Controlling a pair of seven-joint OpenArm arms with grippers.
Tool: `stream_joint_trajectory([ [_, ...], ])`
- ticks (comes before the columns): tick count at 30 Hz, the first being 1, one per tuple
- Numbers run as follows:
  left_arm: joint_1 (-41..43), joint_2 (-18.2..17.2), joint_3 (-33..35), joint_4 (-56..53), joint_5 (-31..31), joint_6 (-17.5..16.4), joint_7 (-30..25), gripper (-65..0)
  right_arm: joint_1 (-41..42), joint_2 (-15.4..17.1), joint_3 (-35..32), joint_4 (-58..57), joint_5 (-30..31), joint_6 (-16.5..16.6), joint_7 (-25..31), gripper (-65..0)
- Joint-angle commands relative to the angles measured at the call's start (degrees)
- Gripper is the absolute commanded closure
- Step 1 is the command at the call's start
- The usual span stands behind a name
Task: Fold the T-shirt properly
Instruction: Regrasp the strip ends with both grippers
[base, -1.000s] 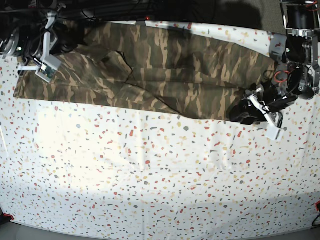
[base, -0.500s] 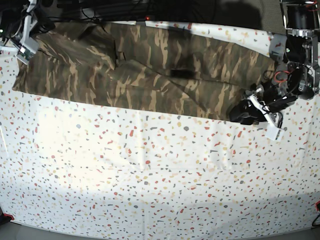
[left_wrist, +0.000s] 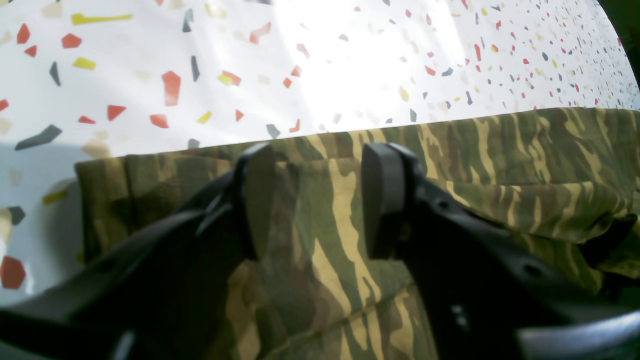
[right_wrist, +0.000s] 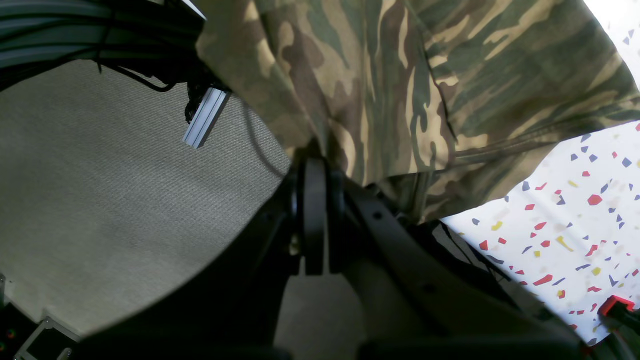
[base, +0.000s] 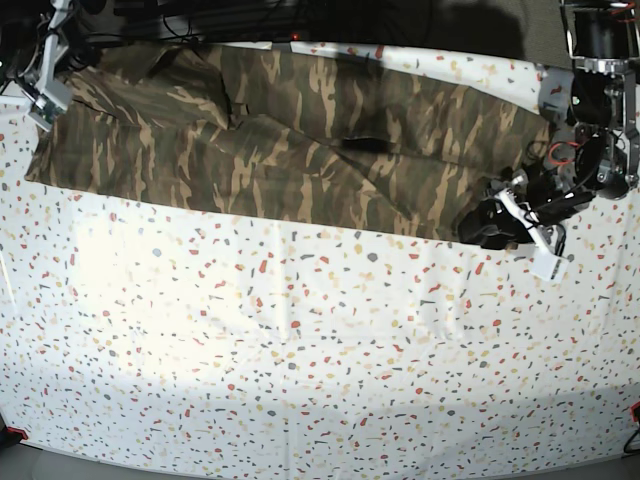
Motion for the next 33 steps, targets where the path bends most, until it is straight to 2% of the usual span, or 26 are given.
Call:
stream_joint_trajectory([
  [1, -0.98, -0.83, -0.35, 1.2, -1.38, -0.33, -0.92, -27.9, -1.62, 0.87, 0.55, 0.66, -0.22, 0.1, 0.11, 0.0],
  [7, -0.98, -0.83, -0.35, 1.2, -1.27, -0.33, -1.05, -27.9, -10.21, 0.87, 0.55, 0.66, -2.54, 0.1, 0.13, 0.0],
  [11, -0.98, -0.83, -0.35, 1.2, -1.27, -0.33, -2.25, -27.9, -10.84, 0.85, 0.55, 0.66, -2.8, 0.1, 0.35, 0.0],
  [15, -0.98, -0.83, -0.35, 1.2, -1.25, -0.33, -2.23, -27.9, -10.58, 0.81, 0.55, 0.66, -5.38, 0.1, 6.56, 0.0],
  [18, -0.98, -0.83, -0.35, 1.2, -1.27, -0.33, -2.23, -27.9, -7.19, -0.81, 0.55, 0.66, -9.92, 0.1, 8.94, 0.0],
  [21, -0.98, -0.81, -0.35, 1.2, -1.4, -0.33, -2.23, -27.9, -2.01, -3.85, 0.55, -0.52, -12.92, 0.1, 13.2, 0.0],
  [26, -0.96, -0.81, -0.35, 1.2, -1.42, -0.33, -2.21, -27.9, 6.56, -8.94, 0.44, -5.79, -13.73, 0.1, 15.3, 0.0],
  [33, -0.98, -0.81, -0.35, 1.2, -1.44, -0.33, -2.23, -27.9, 15.93, -10.75, 0.44, -18.51, -13.68, 0.1, 15.45, 0.0],
])
